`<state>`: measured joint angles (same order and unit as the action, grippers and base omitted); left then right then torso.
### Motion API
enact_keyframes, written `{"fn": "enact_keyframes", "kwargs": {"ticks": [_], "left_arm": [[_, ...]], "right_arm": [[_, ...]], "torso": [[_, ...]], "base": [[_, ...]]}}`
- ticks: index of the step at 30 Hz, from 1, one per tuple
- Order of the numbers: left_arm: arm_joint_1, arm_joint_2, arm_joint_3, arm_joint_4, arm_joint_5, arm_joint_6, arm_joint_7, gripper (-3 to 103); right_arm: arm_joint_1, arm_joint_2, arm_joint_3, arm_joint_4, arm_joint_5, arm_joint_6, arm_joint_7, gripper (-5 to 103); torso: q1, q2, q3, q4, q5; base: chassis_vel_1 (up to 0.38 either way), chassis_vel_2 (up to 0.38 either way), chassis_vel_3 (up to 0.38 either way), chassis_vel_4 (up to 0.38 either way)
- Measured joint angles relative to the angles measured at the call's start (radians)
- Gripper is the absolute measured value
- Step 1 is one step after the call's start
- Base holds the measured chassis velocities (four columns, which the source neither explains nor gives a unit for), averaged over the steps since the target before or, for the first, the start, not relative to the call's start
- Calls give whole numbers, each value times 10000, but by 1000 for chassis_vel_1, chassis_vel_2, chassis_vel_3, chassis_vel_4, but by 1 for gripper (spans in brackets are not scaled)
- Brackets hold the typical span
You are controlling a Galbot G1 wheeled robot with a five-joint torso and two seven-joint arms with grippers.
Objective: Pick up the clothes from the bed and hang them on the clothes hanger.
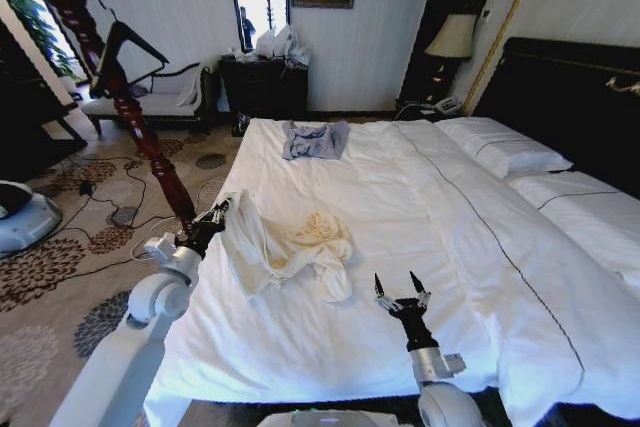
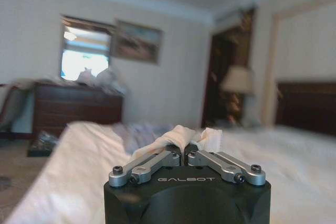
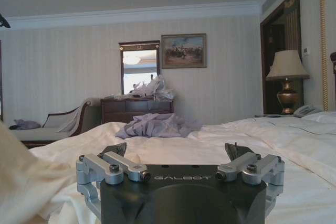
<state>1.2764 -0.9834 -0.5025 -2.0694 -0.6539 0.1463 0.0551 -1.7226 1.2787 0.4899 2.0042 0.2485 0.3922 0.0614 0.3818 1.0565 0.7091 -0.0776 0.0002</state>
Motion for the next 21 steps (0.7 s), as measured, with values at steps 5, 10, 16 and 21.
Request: {"fn": "enact_keyframes", "kwargs": {"ticks": [5,10,16,21], "left_arm": [[1787,244,956,54,2199,-368,262,2],[2746,12,1278,768,3666,-889,129,2],[3373,-209,1238,706,4037,-935,-182,2],[3637,119,885,299,4419,-704,-439,2]], "right_arm": [[49,42,-55,-78,27,-6,60,100],[91,115,-181,-158,17,-34,70,100],[25,171,-230,-147,-11,-41,72,100],[-145,294,-74,-56,-135,101,71,100]], "torso": [[0,1,0,2,-2],[0,0,0,1,-3],[0,1,-1,-1,-2],[0,1,-1,-3,-1]], "base": [[0,0,0,0],[0,0,0,0],[0,0,0,0],[0,0,0,0]]}}
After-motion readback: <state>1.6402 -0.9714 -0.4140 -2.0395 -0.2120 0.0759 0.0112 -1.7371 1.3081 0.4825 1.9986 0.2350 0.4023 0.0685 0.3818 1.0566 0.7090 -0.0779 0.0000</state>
